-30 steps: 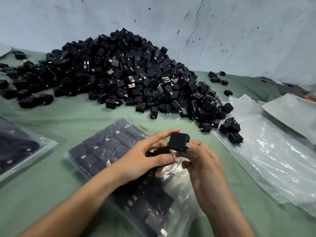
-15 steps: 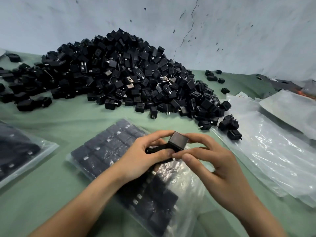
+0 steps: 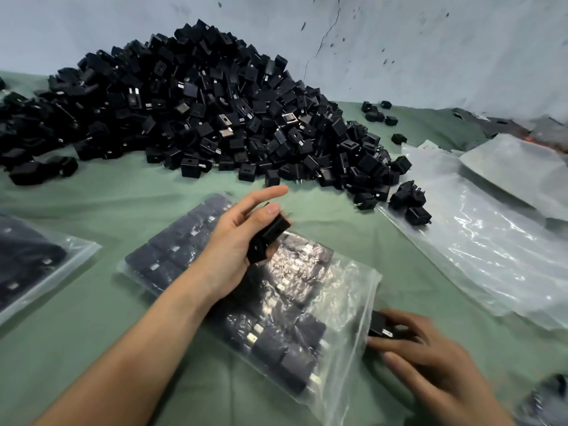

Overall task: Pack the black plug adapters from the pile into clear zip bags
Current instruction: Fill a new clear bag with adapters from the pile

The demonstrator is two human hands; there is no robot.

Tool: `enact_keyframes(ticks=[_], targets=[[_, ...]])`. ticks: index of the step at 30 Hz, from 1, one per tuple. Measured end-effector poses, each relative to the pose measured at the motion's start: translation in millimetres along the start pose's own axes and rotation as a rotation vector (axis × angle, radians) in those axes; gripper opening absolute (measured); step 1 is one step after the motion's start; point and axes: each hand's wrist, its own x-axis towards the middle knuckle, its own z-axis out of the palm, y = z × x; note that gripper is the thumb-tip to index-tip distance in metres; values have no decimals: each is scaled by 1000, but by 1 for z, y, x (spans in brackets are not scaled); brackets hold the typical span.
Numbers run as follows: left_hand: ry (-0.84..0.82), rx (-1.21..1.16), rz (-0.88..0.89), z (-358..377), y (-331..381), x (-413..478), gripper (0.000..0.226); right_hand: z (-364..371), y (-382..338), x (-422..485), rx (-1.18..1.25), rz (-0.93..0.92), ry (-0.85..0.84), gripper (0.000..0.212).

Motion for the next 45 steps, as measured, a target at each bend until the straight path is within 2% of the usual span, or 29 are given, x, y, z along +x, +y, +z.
enact_keyframes(ticks=[6, 10, 14, 18, 20, 22, 25, 28, 31, 34, 37, 39, 42, 45], targets=[[-16, 5, -18, 1, 2, -1, 36, 20, -13, 14, 101, -25, 19, 29], [3, 8, -21, 2, 2, -1, 35, 20, -13, 12, 159, -66, 129, 29], [10, 21, -20, 2, 0, 0, 30, 27, -12, 13, 215, -75, 30, 34], [15, 24, -30, 2, 1, -1, 31, 31, -13, 15, 126, -52, -168, 46], [17, 34, -34, 3, 2, -1, 29, 28, -12, 16, 101, -44, -213, 47], [15, 36, -36, 4, 3, -1, 30, 23, -11, 16, 76, -73, -209, 46], [13, 39, -37, 4, 3, -2, 29, 17, -7, 16, -92, -150, -149, 56], [-1, 38, -28, 4, 3, -2, 28, 10, -4, 16, -148, -168, -152, 52], [-4, 35, -31, 4, 3, -2, 35, 2, -3, 13, -50, -130, -160, 47], [-3, 47, -38, 3, 1, -1, 28, 2, -5, 12, 44, -67, -173, 43], [-6, 60, -41, 3, 0, -1, 25, 7, -7, 10, 24, -52, -148, 39], [-6, 66, -43, 3, 0, -2, 26, 10, -8, 9, 99, 27, -200, 32], [-9, 68, -46, 3, 0, -2, 26, 11, -8, 7, 116, 91, -240, 36], [-10, 75, -49, 2, 1, -2, 28, 14, -8, 8, 62, 46, -222, 43]])
